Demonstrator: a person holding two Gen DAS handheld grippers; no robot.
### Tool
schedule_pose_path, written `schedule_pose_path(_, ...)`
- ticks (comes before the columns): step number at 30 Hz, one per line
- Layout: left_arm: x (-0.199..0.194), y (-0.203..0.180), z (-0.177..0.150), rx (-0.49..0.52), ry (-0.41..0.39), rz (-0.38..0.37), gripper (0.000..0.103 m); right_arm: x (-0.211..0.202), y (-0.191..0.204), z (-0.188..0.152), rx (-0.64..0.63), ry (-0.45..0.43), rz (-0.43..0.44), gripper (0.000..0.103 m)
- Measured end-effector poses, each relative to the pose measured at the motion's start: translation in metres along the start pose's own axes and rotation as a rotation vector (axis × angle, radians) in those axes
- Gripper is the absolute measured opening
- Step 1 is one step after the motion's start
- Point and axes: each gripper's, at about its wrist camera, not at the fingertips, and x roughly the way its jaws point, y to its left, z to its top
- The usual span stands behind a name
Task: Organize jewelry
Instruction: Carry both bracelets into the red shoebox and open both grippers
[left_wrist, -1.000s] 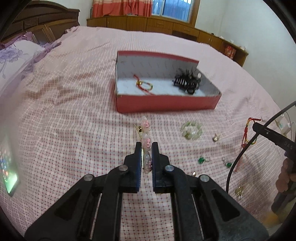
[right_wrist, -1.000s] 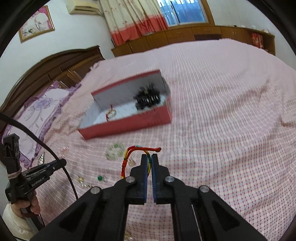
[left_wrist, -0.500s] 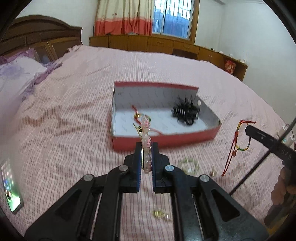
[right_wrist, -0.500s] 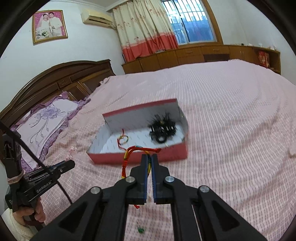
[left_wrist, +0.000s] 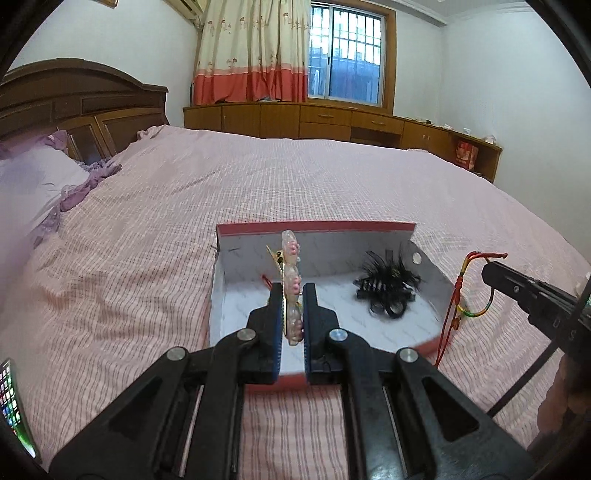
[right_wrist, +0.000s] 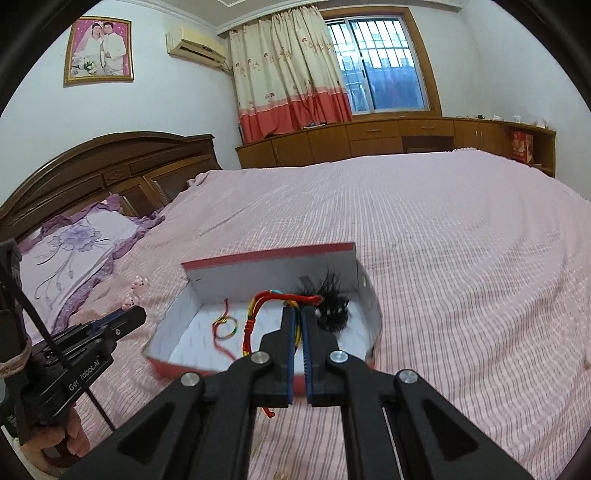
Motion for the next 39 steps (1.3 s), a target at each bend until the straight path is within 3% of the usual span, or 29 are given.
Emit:
schedule_pose_path(12,0.061,0.015,0.006,-0.029,-0.006,0.057,0.001,0.066,-0.01,0.007,-0.023,-0.001,-0.08,0.005)
schedule_pose_path(25,0.086,0.019,-0.003,-0.027,0.074,0.016,0.003,0.105,-0.012,-0.006,-0.026,0.082,-0.126,0.006)
schedule_pose_path(27,0.084,0.017,-0.002,-0.014,0.082,0.01,0.009,0.106,-0.013,-0.006,-0.019,0.095,-0.13,0.014)
schedule_pose_path(29,0.08,0.015,-0.001,-0.008,0.081,0.0,0.017,0.105,-0.015,-0.005,-0.004,0.1,-0.128,0.033)
schedule_pose_path(39,0.04,0.015,0.008,-0.039,0.104,-0.113,0.023,0.06,-0.018,0.007,0.043,0.062,-0.095,0.033)
